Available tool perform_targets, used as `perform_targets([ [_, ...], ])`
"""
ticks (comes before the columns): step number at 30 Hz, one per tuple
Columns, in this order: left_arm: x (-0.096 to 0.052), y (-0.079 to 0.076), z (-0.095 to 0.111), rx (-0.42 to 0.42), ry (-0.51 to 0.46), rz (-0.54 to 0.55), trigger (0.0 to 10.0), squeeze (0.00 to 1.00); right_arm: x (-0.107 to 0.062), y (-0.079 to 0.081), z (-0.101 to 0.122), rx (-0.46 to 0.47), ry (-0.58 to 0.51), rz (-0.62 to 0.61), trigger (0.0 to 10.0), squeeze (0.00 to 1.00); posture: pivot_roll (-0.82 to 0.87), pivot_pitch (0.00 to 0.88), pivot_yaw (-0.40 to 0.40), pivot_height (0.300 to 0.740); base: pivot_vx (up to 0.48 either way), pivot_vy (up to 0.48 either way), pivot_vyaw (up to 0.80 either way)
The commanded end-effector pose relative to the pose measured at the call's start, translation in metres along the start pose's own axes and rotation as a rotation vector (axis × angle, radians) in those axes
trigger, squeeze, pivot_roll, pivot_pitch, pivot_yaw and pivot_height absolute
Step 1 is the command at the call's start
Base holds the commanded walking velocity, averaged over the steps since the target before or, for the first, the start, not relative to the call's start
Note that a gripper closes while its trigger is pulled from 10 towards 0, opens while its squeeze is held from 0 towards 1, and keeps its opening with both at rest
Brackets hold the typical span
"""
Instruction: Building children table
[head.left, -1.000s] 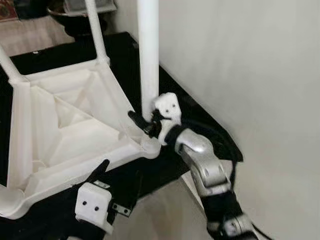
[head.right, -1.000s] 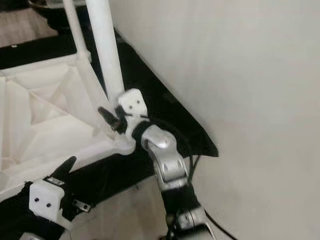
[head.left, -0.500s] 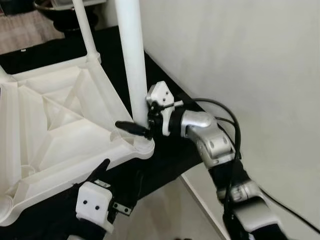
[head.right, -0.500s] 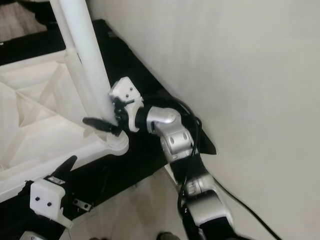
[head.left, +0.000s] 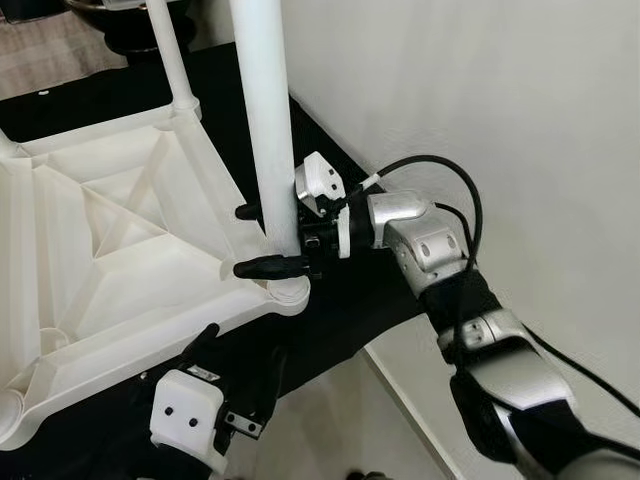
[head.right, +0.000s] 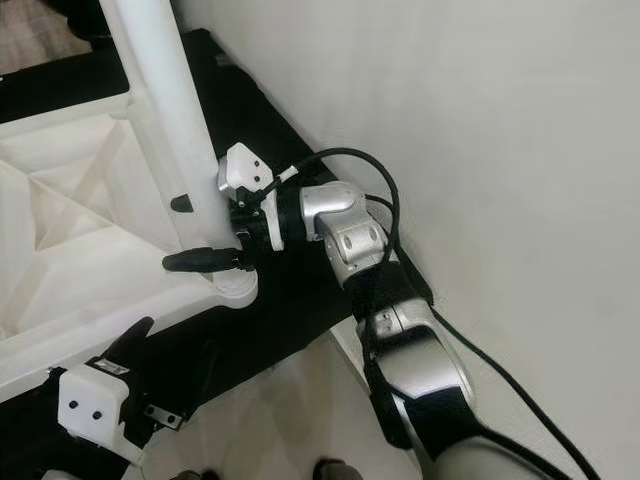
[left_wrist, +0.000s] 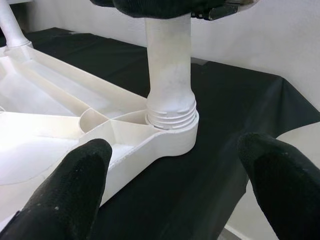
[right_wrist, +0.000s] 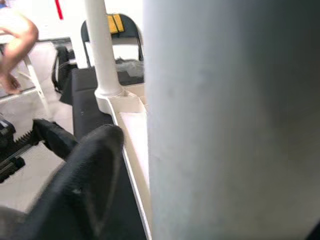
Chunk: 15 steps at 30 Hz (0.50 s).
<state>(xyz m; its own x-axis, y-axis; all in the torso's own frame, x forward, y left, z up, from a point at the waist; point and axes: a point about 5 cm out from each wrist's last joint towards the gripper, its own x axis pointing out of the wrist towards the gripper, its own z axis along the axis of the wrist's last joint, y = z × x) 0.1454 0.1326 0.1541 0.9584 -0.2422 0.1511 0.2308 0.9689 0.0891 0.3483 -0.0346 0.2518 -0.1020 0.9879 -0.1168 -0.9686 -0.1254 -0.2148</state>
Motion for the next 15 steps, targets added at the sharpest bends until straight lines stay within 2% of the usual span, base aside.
perform_targets([
  [1, -0.002, -0.001, 0.001, -0.006, 0.008, 0.003, 10.0, 0.00, 0.006, 0.001, 0.003, -0.012, -0.018, 0.040, 0.0, 0.00, 0.10, 0.226, -0.044, 0.740, 0.000, 0.000, 0.00],
  [11, -0.001, -0.001, 0.001, -0.006, 0.006, 0.005, 10.0, 0.00, 0.000, -0.002, 0.003, -0.012, -0.028, 0.082, 0.0, 0.00, 0.09, 0.226, -0.046, 0.740, 0.000, 0.000, 0.00],
  [14, 0.000, -0.001, 0.001, -0.006, 0.004, 0.007, 10.0, 0.00, -0.008, -0.008, 0.002, -0.035, -0.015, -0.028, 0.0, 0.00, 0.09, 0.223, -0.048, 0.740, 0.000, 0.000, 0.00],
  [15, 0.000, -0.001, 0.001, -0.006, 0.004, 0.007, 10.0, 0.00, -0.008, -0.008, 0.002, -0.035, -0.015, -0.028, 0.0, 0.00, 0.09, 0.223, -0.048, 0.740, 0.000, 0.000, 0.00],
])
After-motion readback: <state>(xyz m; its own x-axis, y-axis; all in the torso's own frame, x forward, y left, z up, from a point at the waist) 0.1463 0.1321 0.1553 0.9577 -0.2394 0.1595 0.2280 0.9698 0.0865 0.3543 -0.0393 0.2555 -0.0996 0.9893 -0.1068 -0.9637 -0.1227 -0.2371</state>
